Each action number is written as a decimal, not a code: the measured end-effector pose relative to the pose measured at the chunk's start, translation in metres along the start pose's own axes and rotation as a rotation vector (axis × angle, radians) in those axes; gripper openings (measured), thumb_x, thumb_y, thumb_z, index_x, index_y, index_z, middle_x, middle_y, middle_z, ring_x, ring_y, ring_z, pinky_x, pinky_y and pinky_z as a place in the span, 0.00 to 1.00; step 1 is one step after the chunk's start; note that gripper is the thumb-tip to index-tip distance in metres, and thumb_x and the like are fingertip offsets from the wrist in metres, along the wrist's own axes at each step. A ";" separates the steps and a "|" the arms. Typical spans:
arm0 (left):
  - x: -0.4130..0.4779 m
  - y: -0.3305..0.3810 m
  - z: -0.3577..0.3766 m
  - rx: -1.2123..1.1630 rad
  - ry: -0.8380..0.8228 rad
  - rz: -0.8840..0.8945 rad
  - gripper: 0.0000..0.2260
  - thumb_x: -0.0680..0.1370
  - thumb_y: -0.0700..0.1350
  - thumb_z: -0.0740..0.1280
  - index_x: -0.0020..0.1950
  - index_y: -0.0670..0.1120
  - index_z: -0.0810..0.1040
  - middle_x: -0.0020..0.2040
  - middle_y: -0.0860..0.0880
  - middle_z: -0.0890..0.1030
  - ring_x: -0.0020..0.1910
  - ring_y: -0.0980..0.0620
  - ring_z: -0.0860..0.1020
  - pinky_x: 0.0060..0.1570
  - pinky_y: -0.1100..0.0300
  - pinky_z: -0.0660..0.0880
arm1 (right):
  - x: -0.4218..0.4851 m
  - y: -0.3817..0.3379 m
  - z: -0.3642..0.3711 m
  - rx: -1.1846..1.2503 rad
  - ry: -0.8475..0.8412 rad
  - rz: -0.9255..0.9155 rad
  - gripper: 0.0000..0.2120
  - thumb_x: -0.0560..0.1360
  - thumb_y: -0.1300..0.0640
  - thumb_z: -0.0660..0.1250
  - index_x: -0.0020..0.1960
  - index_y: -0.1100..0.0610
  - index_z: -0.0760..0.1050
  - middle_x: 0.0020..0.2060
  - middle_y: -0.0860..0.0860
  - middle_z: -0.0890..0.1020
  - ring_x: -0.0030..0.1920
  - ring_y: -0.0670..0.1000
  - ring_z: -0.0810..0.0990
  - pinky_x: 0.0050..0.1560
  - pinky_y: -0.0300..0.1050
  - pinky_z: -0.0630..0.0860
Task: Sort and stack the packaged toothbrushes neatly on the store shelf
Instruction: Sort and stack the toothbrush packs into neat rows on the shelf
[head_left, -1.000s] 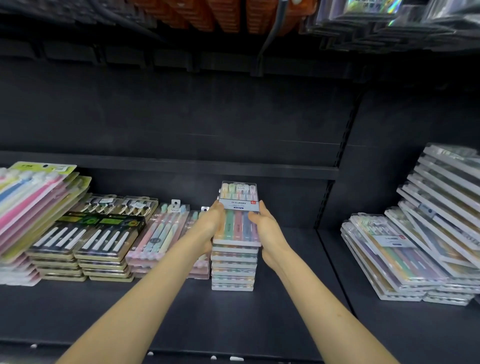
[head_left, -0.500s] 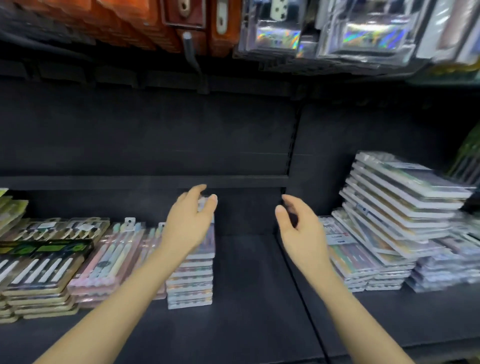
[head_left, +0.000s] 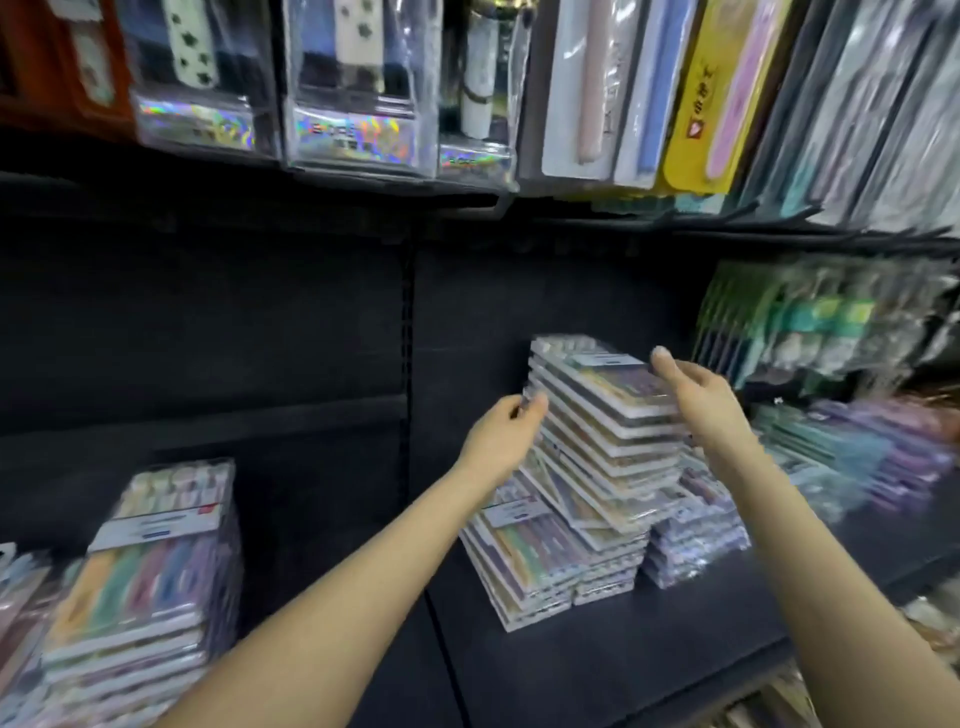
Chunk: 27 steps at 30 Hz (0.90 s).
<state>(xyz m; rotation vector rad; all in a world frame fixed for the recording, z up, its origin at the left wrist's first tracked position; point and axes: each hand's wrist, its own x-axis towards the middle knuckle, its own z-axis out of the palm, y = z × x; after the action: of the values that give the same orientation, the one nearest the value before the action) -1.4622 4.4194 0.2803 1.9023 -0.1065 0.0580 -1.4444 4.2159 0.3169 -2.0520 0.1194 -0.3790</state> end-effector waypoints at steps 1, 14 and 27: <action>0.008 0.004 0.011 -0.013 -0.050 -0.002 0.28 0.80 0.64 0.53 0.77 0.52 0.58 0.74 0.51 0.65 0.66 0.51 0.69 0.66 0.52 0.68 | 0.010 0.003 -0.003 0.135 -0.066 0.093 0.37 0.72 0.29 0.59 0.71 0.53 0.69 0.71 0.53 0.69 0.69 0.58 0.68 0.61 0.54 0.67; 0.054 0.021 0.059 -0.762 -0.216 -0.394 0.27 0.71 0.66 0.67 0.57 0.45 0.81 0.49 0.44 0.85 0.47 0.45 0.84 0.45 0.51 0.81 | 0.027 0.030 0.006 0.417 -0.270 0.269 0.20 0.74 0.43 0.66 0.57 0.57 0.77 0.42 0.54 0.85 0.43 0.55 0.83 0.43 0.48 0.75; -0.006 0.003 0.004 -0.798 -0.196 -0.121 0.15 0.71 0.45 0.69 0.57 0.46 0.79 0.47 0.45 0.85 0.46 0.46 0.83 0.48 0.54 0.79 | -0.054 -0.004 0.025 0.558 -0.493 -0.012 0.15 0.72 0.56 0.64 0.58 0.49 0.78 0.48 0.47 0.85 0.47 0.47 0.84 0.46 0.49 0.75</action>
<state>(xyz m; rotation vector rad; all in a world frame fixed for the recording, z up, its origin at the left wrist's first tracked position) -1.4680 4.4145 0.2811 1.1091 -0.1235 -0.2248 -1.4880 4.2521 0.2975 -1.5360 -0.2725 0.0931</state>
